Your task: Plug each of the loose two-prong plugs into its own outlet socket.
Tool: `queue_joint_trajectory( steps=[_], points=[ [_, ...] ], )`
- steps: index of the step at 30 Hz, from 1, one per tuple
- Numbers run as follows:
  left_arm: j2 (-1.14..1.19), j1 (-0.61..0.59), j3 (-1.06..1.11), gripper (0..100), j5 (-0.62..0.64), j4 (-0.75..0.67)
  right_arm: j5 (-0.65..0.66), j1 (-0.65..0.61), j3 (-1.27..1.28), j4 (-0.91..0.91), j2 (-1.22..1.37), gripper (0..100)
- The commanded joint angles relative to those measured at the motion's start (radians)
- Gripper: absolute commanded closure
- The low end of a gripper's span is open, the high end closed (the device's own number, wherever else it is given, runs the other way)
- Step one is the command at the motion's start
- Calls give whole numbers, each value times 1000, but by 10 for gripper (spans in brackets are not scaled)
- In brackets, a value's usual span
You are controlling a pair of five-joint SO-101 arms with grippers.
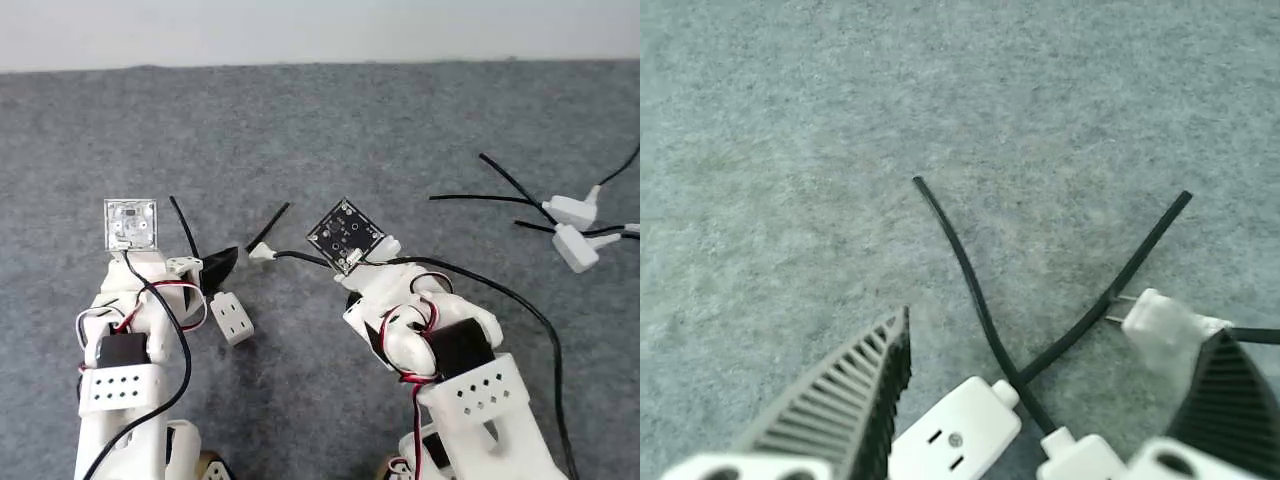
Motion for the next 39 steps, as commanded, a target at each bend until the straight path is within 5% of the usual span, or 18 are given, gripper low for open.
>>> queue_joint_trajectory(
  steps=[1,14,29,39],
  points=[
    [-26,-8,-12,592,15,-23,21,5,-74,4,38,989],
    [-28,170,-550,592,48,537,23,-94,-626,272,295,989],
    [-26,212,-1004,592,-106,821,23,-94,-666,271,325,989],
    [-28,480,-1044,592,-158,914,20,-96,-667,269,325,989]
  ],
)
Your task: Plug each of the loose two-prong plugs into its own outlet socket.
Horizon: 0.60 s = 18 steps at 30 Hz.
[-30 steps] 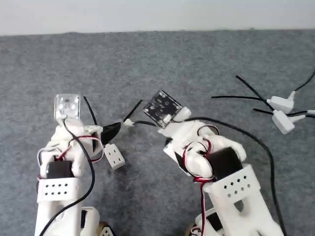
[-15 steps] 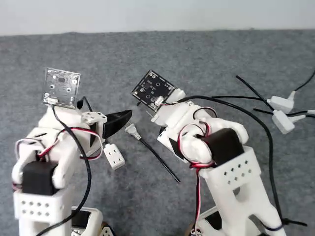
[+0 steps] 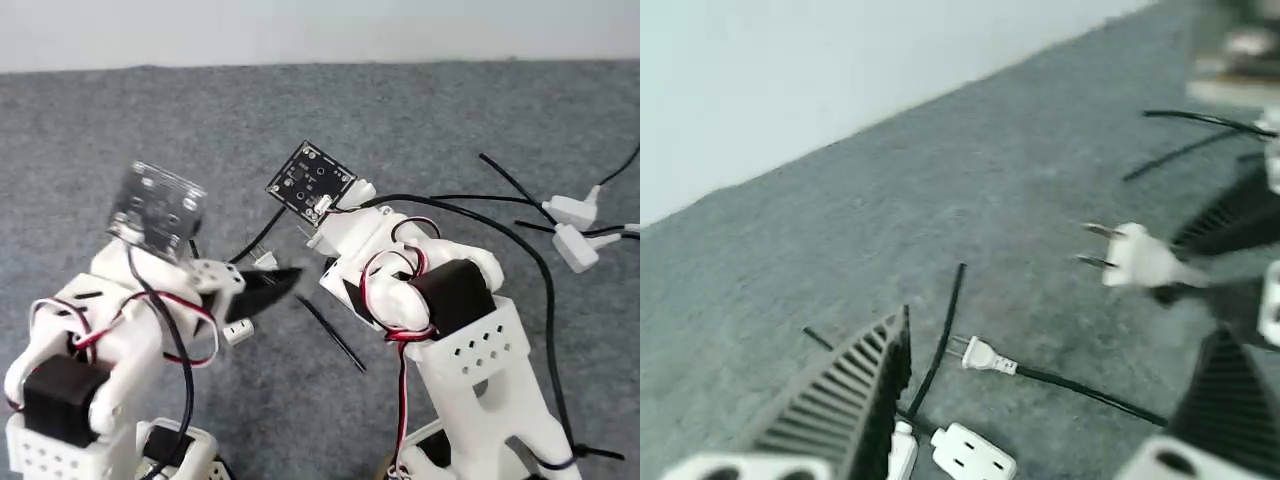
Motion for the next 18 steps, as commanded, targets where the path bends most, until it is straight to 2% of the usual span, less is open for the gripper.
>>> queue_joint_trajectory(
  steps=[1,9,18],
  points=[
    [-12,64,-50,592,-41,-2,8,-8,-49,-13,-2,989],
    [-11,68,-8,592,-84,-60,9,-15,-64,5,-10,989],
    [-12,18,216,592,-78,-242,9,-42,-55,27,-10,989]
  ],
)
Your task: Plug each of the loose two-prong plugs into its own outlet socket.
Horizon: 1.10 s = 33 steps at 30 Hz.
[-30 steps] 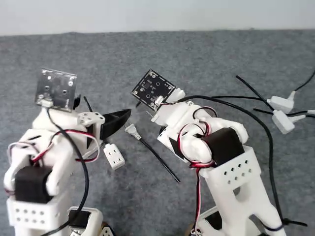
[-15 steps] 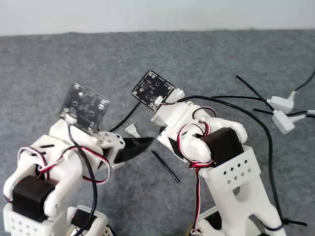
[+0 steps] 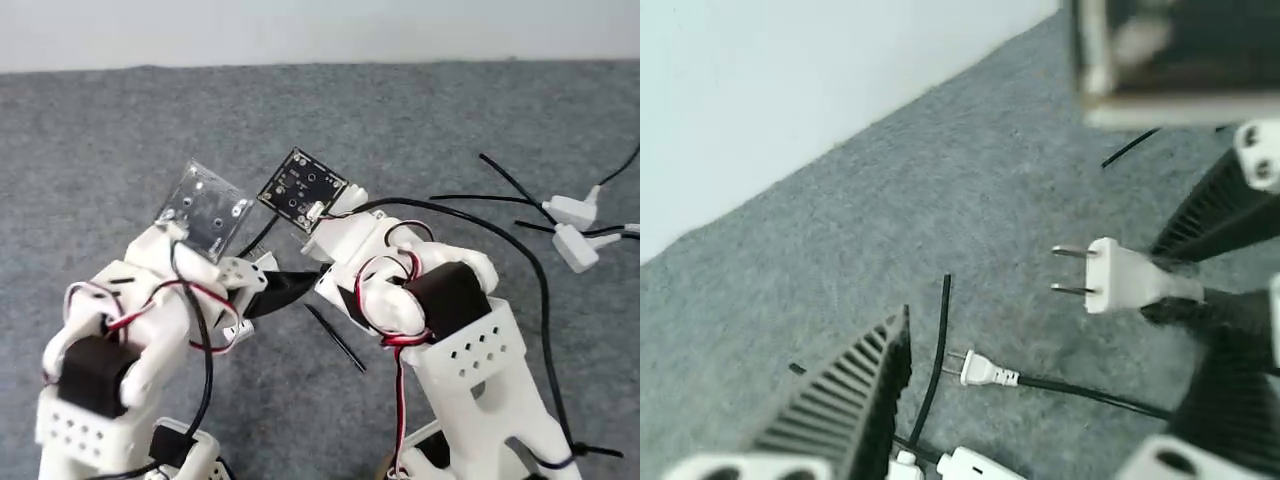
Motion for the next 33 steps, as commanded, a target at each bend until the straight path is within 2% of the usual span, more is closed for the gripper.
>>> queue_joint_trajectory(
  steps=[1,12,20,25,33],
  points=[
    [-14,-9,48,592,-5,-72,9,-10,-55,15,-10,989],
    [-14,-11,208,592,-5,-207,9,-12,-32,12,-10,989],
    [-14,-6,33,592,-5,-120,9,-12,-12,8,-10,989],
    [-5,-5,-4,592,-5,-129,9,-13,-11,8,-10,989],
    [-3,-11,202,592,-11,-324,8,-87,-9,35,-12,989]
  ],
)
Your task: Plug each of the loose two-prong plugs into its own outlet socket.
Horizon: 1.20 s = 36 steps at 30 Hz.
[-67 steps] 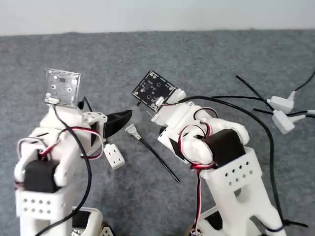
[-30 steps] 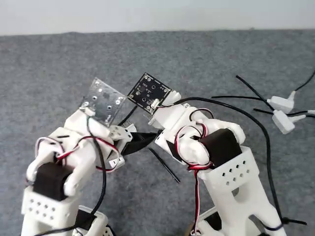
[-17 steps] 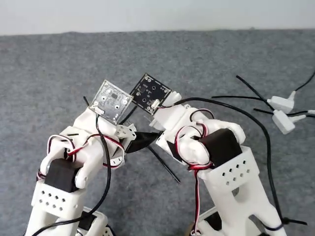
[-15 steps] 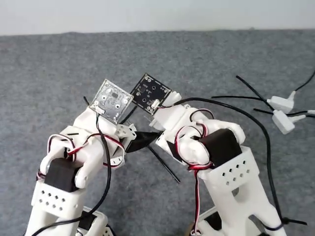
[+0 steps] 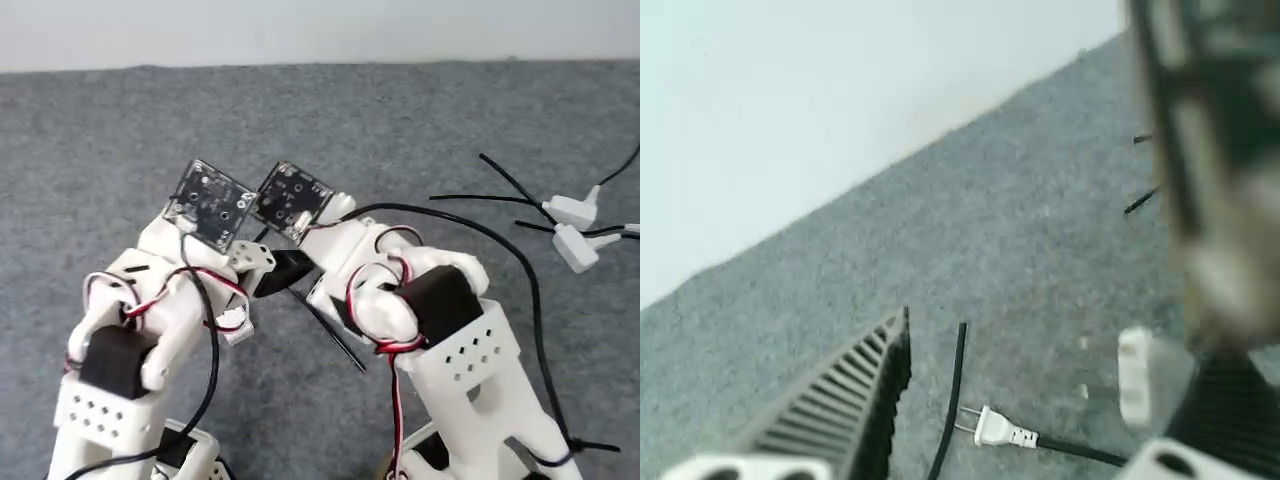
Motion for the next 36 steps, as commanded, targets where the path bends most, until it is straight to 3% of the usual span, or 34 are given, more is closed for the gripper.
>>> queue_joint_trajectory(
  steps=[1,8,23,36],
  points=[
    [-3,-9,67,592,-11,-94,8,-15,-9,12,-13,989],
    [-3,-64,188,592,-12,-170,9,-12,-14,12,-13,989],
    [-5,-58,470,592,-5,-376,9,-12,43,-19,-137,990],
    [-5,-44,481,592,-5,-382,9,-12,95,-50,-136,990]
  ],
)
